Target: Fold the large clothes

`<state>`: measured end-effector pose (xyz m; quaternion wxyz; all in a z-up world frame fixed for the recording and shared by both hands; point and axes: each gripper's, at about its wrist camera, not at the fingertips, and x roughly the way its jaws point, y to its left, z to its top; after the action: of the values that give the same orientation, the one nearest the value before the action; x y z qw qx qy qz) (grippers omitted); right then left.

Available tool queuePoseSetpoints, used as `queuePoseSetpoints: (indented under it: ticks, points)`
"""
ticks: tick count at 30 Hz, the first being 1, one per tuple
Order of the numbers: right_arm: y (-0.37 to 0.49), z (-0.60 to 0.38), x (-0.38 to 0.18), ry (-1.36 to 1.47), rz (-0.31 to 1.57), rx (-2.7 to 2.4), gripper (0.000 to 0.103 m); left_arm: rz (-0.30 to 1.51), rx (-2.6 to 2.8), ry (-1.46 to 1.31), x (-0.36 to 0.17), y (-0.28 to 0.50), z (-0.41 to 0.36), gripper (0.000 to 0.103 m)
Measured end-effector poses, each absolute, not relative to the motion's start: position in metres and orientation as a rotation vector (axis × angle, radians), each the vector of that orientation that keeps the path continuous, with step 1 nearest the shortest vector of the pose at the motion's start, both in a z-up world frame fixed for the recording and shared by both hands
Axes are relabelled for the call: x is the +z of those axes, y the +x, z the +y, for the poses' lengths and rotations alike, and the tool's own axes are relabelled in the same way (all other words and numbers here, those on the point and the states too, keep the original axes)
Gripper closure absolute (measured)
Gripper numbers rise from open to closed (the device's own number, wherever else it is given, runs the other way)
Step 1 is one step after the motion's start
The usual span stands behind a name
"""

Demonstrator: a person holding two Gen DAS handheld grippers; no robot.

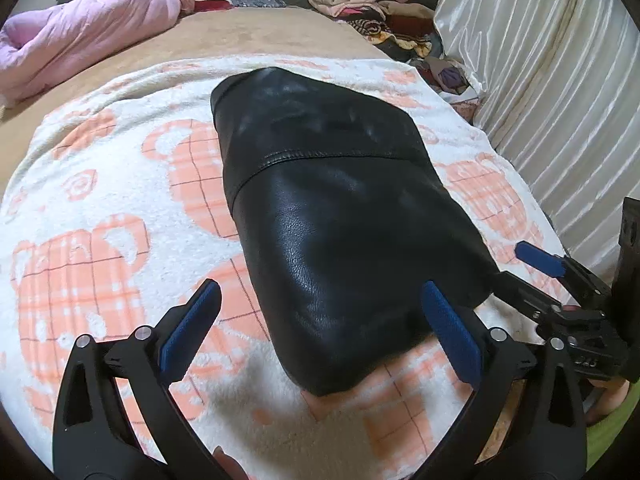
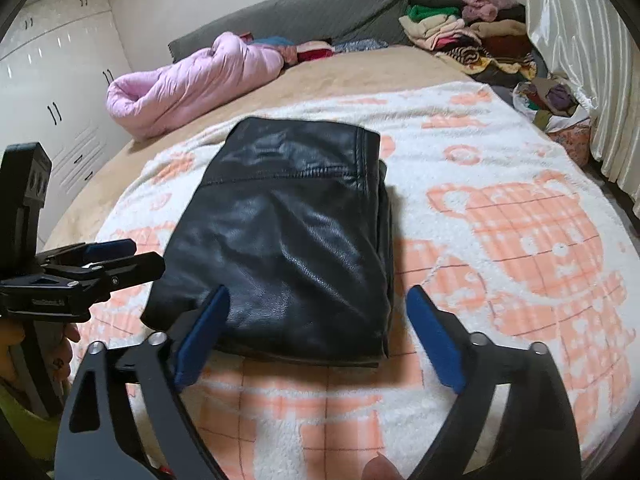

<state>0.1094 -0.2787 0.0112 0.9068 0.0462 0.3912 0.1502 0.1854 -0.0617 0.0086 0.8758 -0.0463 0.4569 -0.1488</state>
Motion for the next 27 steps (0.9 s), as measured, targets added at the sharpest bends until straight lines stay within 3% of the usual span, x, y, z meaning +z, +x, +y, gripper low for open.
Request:
queuePoseSetpoints:
  ticks: [8,17,27]
  points:
    - [0.081,-0.277,0.038,0.08,0.711,0.29,0.004,0.873,-0.313,-0.106,0.028,0.155,-0.055,0.009]
    - [0.041,-0.269,0.051,0.053,0.608,0.285,0.004,0.806,-0.287,-0.099,0.03,0.119,-0.045,0.009]
    - [0.014,-0.26,0.03,0.002,0.622,0.278,0.004,0.815,-0.238,-0.079,0.011,0.092,-0.036,0.009]
